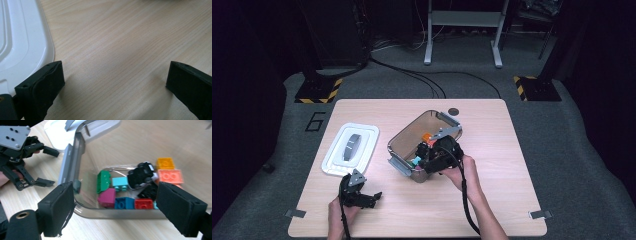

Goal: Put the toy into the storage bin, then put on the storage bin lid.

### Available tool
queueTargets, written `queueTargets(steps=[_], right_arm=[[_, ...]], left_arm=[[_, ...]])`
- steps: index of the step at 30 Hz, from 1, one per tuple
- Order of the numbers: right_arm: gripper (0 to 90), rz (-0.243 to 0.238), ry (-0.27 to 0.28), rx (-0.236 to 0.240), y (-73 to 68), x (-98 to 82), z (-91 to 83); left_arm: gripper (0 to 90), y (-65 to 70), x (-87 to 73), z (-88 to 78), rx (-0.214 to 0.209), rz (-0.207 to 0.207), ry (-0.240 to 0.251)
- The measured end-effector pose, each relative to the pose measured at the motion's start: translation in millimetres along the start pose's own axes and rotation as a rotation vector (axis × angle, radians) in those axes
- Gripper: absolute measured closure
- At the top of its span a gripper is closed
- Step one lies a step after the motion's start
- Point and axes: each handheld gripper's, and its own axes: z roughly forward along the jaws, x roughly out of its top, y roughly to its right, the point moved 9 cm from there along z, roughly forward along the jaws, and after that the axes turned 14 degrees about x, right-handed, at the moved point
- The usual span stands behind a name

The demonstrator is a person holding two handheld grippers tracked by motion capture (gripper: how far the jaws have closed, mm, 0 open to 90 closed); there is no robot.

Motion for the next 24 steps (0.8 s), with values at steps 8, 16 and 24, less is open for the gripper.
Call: queueTargets(steps=[8,16,24], right_arm=[[7.6,0.018,0.053,-0.062,13.7,-8.1,-26.7],[5.0,0.053,0.089,-0.117,30.5,-26.6,-46.3],[4.6,0.104,0.092,-0.172,48.7,-53.5,-58.1]], left_arm=[[1.5,0.0,0.1,0.1,0.001,-0.001,0.000],[1.5,0.1,0.1,0.0,0.001,-0.001,0.000],[1.5,-0.2,0.0,0.0,0.005,0.000,-0.001]])
